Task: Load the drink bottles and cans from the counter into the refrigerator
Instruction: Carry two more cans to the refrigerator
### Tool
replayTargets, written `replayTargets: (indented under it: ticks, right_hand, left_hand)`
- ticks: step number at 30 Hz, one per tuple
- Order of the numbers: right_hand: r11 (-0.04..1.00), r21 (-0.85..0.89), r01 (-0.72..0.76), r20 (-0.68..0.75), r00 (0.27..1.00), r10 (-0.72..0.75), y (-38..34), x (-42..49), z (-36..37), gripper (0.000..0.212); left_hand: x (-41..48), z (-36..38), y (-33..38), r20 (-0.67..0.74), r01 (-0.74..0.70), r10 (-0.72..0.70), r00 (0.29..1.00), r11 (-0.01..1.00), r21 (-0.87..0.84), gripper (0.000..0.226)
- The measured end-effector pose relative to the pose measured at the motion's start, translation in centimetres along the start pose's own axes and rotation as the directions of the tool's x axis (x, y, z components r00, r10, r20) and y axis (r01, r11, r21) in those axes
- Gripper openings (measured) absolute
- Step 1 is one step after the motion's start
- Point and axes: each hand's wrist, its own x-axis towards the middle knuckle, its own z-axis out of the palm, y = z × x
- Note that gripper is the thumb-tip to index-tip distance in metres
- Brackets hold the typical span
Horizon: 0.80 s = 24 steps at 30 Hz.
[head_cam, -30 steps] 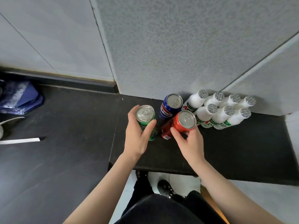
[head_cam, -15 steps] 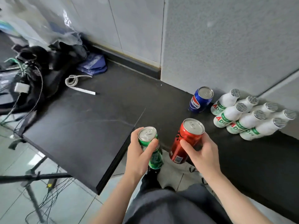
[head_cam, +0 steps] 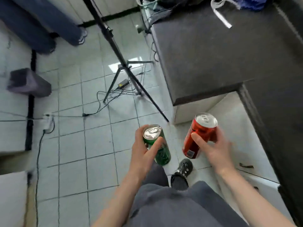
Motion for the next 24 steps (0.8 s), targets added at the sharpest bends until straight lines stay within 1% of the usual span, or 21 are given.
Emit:
replayTargets:
  ticks: [3, 6, 8, 11, 15, 17, 20, 22, 24]
  right_hand:
    - [0.991, -0.079, 0.106, 0.155, 0.984, -0.093, -2.3, -0.9, 4.6, 0.044]
    - [0.978, -0.11, 0.177, 0.272, 0.952, -0.141, -4.9, -2.2, 9.8, 0.041]
    - [0.971, -0.122, 0.204, 0.321, 0.934, -0.156, -6.6, -3.6, 14.1, 0.044]
    - [0.961, -0.123, 0.248, 0.413, 0.893, -0.178, -8.9, -6.4, 20.9, 0.046]
    - [0.942, -0.122, 0.311, 0.513, 0.833, -0.209, -12.0, -10.6, 30.7, 0.035]
    - [0.923, -0.11, 0.369, 0.564, 0.787, -0.248, -13.7, -13.0, 35.7, 0.03]
    - [0.905, -0.068, 0.42, 0.647, 0.709, -0.281, -16.7, -16.4, 42.3, 0.03]
    - [0.891, -0.032, 0.454, 0.698, 0.647, -0.305, -18.5, -18.6, 45.9, 0.03]
    - [0.865, 0.003, 0.502, 0.75, 0.571, -0.334, -20.2, -20.6, 49.4, 0.033]
  left_hand:
    - [-1.9, -5.8, -2.1, -0.19, 0.02, -0.028, 0.981, 0.999, -0.042, 0.05]
    - [-3.3, -11.2, -4.3, -0.345, 0.042, -0.072, 0.936, 0.995, -0.094, 0.04]
    - [-4.1, -15.2, -5.8, -0.41, 0.043, -0.092, 0.907, 0.991, -0.127, 0.037]
    - [-5.4, -21.9, -8.1, -0.466, 0.045, -0.118, 0.877, 0.985, -0.165, 0.045]
    - [-7.8, -31.8, -11.5, -0.548, 0.054, -0.15, 0.823, 0.981, -0.187, 0.044]
    - [-9.3, -36.6, -13.3, -0.611, 0.057, -0.172, 0.772, 0.977, -0.204, 0.042]
    - [-11.5, -43.0, -14.9, -0.709, 0.051, -0.206, 0.674, 0.971, -0.234, 0.036]
    - [-13.1, -46.5, -15.8, -0.761, 0.03, -0.239, 0.603, 0.96, -0.278, 0.045]
    - [-14.4, -49.5, -16.7, -0.804, 0.011, -0.273, 0.528, 0.949, -0.315, 0.053]
